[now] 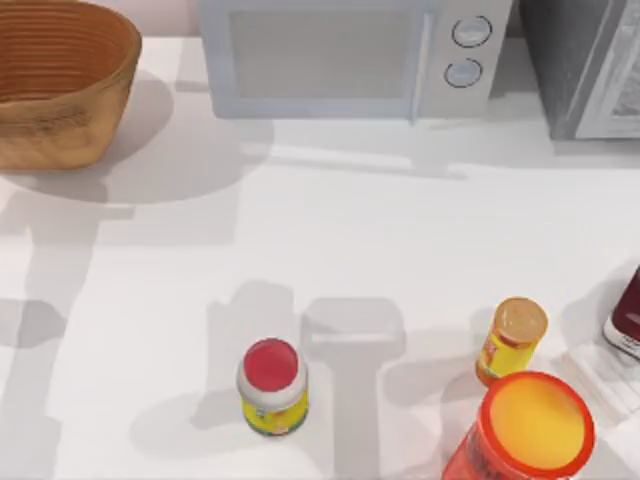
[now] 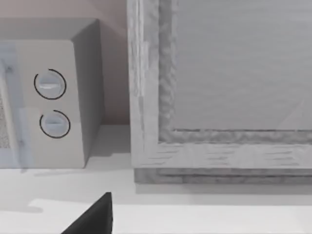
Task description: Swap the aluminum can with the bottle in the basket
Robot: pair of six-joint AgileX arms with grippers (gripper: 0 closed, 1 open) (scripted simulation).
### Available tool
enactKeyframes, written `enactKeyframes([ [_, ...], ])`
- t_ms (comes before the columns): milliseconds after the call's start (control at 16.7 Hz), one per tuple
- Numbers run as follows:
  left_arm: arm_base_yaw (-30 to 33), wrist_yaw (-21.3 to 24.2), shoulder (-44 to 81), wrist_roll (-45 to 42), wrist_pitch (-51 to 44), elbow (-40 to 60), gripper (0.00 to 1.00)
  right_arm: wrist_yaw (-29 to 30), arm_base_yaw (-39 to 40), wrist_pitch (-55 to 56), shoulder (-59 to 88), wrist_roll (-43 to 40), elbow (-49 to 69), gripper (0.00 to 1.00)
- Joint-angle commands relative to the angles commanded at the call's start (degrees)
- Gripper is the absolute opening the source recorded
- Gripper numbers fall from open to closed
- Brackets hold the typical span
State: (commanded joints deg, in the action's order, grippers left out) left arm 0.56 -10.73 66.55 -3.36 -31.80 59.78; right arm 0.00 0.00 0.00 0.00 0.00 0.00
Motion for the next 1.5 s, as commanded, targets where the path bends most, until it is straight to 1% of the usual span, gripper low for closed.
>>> enactKeyframes([
  [180, 0.1, 0.1, -23.0, 1.0, 9.9, -12.9, 0.0, 0.0, 0.0, 0.0, 0.0, 0.0, 0.0, 1.0],
  [360, -0.1, 2.3, -41.2, 1.9, 19.6, -28.0, 0.0, 0.0, 0.0, 0.0, 0.0, 0.0, 0.0, 1.0],
  [480, -0.3, 4.5, -50.6, 2.4, 24.4, -38.5, 0.0, 0.0, 0.0, 0.0, 0.0, 0.0, 0.0, 1.0],
  [660, -0.4, 7.5, -60.3, 2.7, 28.8, -50.7, 0.0, 0.0, 0.0, 0.0, 0.0, 0.0, 0.0, 1.0],
  [780, -0.4, 9.3, -64.2, 2.9, 30.8, -56.1, 0.0, 0.0, 0.0, 0.0, 0.0, 0.0, 0.0, 1.0],
  [960, -0.6, 10.7, -66.6, 3.4, 31.8, -59.8, 0.0, 0.0, 0.0, 0.0, 0.0, 0.0, 0.0, 1.0],
  [1320, -0.6, 10.6, -66.3, 3.2, 31.7, -59.8, 0.0, 0.0, 0.0, 0.0, 0.0, 0.0, 0.0, 1.0],
  [1500, 0.2, 12.5, -63.1, 3.3, 33.6, -58.3, 0.0, 0.0, 0.0, 0.0, 0.0, 0.0, 0.0, 1.0],
])
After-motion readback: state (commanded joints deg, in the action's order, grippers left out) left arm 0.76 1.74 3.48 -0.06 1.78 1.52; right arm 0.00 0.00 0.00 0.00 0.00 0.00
